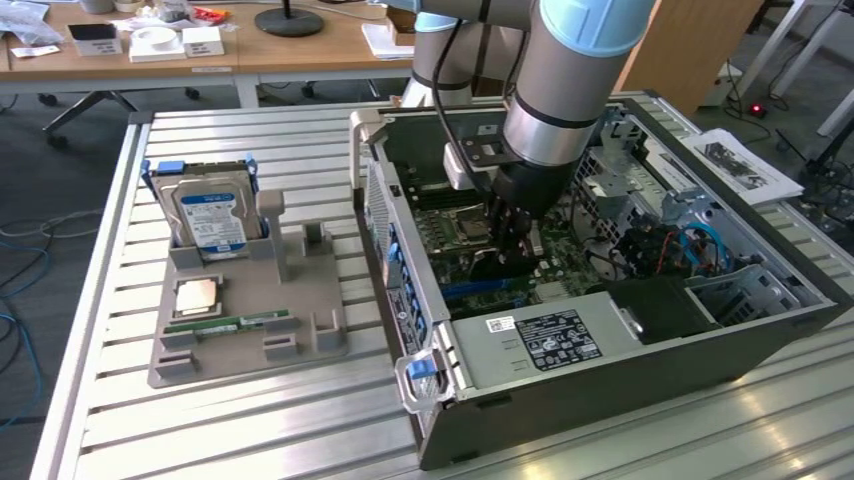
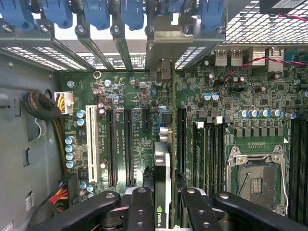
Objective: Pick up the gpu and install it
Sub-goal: 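Insert the gpu into the slot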
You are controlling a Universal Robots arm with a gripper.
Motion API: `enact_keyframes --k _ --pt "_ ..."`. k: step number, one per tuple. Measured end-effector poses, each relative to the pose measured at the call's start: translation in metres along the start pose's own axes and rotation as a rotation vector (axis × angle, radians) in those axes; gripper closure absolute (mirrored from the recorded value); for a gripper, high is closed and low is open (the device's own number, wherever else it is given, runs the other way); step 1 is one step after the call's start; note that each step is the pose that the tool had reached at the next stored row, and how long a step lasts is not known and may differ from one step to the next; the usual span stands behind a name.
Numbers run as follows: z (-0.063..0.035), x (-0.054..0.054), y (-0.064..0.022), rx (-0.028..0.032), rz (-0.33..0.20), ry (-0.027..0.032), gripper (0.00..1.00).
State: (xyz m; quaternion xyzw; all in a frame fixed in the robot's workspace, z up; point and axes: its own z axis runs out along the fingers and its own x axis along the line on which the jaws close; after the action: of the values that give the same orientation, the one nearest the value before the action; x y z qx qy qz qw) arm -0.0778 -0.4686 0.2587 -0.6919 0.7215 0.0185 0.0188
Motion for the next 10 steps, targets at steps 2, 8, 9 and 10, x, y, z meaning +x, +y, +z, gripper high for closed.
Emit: enact_keyframes --k 2,8,9,10 --pt "0.0000 0.0000 0.0000 0.0000 0.000 0.0000 0.73" --pt "0.0000 0.0001 0.0016 0.0003 0.000 0.0000 0.73" --pt "0.0000 0.0001 0.0016 0.0003 0.000 0.0001 0.73" --pt "0.0000 0.0001 0.0016 0.0003 0.000 0.0000 0.73"
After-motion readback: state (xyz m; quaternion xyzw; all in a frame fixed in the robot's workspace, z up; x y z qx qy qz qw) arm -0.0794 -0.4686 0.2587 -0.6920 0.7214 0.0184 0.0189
